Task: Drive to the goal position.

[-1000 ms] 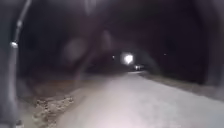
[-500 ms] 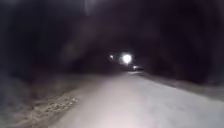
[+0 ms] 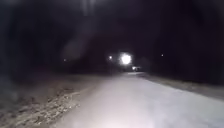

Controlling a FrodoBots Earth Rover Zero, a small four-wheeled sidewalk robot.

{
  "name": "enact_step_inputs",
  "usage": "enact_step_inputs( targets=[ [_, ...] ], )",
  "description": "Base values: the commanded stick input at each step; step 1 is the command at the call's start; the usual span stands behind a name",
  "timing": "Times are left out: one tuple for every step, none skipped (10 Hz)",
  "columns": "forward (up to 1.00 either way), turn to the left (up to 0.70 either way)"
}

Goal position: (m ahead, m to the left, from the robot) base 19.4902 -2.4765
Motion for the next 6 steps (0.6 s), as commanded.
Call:
enact_step_inputs(
  targets=[
    [1.00, 0.00],
    [1.00, 0.00],
    [1.00, 0.00],
    [1.00, 0.00],
    [1.00, 0.00],
    [1.00, 0.00]
  ],
)
